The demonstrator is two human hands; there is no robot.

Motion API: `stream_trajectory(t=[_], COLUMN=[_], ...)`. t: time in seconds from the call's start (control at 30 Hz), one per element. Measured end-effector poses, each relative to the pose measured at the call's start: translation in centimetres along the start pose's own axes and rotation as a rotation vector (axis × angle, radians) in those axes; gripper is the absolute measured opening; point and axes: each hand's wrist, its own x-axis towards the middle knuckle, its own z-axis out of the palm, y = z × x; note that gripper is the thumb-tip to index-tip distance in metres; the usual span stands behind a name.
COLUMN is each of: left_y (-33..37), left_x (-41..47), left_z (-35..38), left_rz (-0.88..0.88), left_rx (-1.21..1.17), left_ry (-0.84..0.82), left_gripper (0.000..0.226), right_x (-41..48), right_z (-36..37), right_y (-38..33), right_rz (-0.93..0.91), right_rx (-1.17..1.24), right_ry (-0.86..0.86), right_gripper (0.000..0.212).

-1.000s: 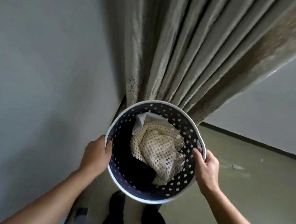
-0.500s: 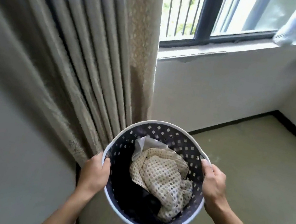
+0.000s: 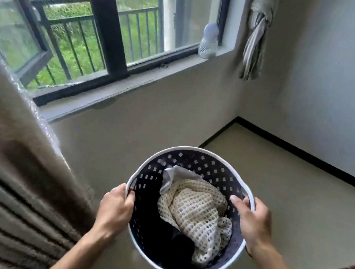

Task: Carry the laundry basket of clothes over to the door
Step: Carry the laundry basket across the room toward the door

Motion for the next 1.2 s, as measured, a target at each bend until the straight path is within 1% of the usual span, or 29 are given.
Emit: stream_trajectory(t=[0.13,0.4,0.57,0.7,0.8,0.9,1.1,1.2], left_y=[3.9,9.2,13.7,19.4,23.9,28.0,36.5,41.5], left_x=[5.0,19.2,30.0,37.2,40.7,43.6,48.2,50.2], left_z=[2.9,9.8,14.9,18.5,21.4,25.3,35.4,40.2], left_rz=[0.036,0.103,0.228,0.349,0.443,0.492,0.565,0.585], left_rx=[-0.016,-0.001,0.029,0.038,0.053,0.042,0.064,0.082], left_ry=[-0.014,-0.148,-0.236,-0.309,-0.363,-0.429,-0.507,-0.513], left_gripper=[0.023,0.025,0.024,0.028,0.032,0.032,0.028,0.027], right_x=[5.8,18.3,26.5,31.6,34.9,38.6,48.0,53.4], right_z=[-0.8,1.0,2.6,2.5,1.4,-0.3,-5.6,-9.1], right_y=[-1.7,-2.1,-3.2,-5.1,-5.8,-6.3,-5.7,-5.7], right_rz=[-0.033,0.008,0.034,0.056,0.070,0.081,0.127,0.141], right_rx=[-0.012,0.002,0.024,0.060,0.087,0.109,0.170,0.167], right_ry=[0.056,0.198,0.344,0.497,0.633,0.715,0.790,0.819], right_gripper=[0.036,0.038,0.039,0.037,0.034,0.033,0.035,0.034])
